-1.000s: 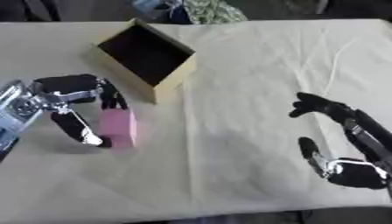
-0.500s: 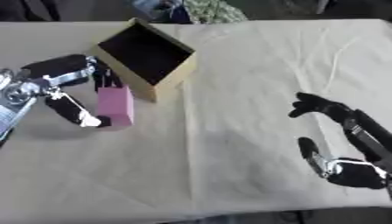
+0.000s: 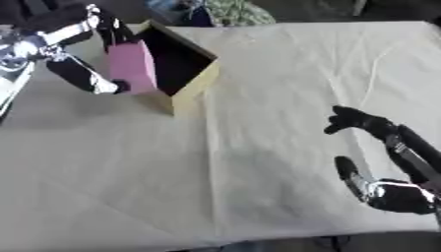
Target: Pick up objects on the table and place them in the box.
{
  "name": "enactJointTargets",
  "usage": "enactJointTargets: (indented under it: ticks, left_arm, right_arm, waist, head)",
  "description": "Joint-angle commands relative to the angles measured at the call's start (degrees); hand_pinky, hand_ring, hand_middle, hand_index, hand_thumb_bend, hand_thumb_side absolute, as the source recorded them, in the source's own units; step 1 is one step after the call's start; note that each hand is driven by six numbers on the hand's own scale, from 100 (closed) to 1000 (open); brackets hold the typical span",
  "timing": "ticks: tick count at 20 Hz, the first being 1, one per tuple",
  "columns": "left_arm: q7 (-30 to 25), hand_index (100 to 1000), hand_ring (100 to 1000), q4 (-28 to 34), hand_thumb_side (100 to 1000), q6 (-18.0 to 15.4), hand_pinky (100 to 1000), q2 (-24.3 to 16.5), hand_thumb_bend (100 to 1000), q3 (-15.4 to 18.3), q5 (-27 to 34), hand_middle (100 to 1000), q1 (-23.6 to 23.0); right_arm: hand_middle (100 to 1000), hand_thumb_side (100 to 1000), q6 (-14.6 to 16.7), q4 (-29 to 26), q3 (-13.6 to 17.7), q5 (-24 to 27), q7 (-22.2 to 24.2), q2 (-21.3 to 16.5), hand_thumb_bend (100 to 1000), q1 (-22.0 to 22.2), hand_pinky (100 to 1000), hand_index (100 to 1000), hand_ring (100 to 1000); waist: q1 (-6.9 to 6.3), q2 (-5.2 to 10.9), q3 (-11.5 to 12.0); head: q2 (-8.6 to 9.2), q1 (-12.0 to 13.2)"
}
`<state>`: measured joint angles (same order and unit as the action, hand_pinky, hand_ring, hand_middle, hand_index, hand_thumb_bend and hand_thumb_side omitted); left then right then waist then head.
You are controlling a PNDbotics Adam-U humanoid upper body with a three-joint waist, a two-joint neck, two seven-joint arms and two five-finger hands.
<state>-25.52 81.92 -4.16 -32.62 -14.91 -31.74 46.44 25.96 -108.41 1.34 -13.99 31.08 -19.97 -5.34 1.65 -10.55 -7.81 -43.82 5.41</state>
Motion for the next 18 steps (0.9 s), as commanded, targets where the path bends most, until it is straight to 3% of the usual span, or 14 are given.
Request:
enactJointTargets:
  ticks: [1, 12, 18]
  left_arm:
    - [1.98, 685, 501, -5.54, 169, -0.5, 667, 1.69, 491, 1.22, -2.53, 472, 3.37]
    - [9.09, 692, 512, -22.7, 188, -1.93, 668, 10.31, 509, 4.83, -11.6, 486, 9.41]
    - [12.86, 750, 569, -27.38, 278, -1.64, 694, 12.88, 612, 6.33, -14.78, 551, 10.53]
  right_arm:
    - [725, 513, 0.16, -0.57, -0.11, 0.55, 0.34, -0.51, 100, -0.61, 895, 1000, 886]
    - [723, 513, 0.35, -0.52, -0.88, 1.17, 1.01, 0.02, 100, -0.98, 895, 1000, 885]
    - [722, 514, 0.34, -0.45, -0.98, 1.3, 1.31, 0.26, 100, -0.91, 895, 1000, 885]
  waist:
    - [0.04, 0.7, -0.41]
    - [0.39, 0.36, -2.15]
    - [0.51, 0.26, -2.66]
  head:
    - [-0.3, 0.56]
    - [-0.29, 2.0]
    - [-0.24, 2.48]
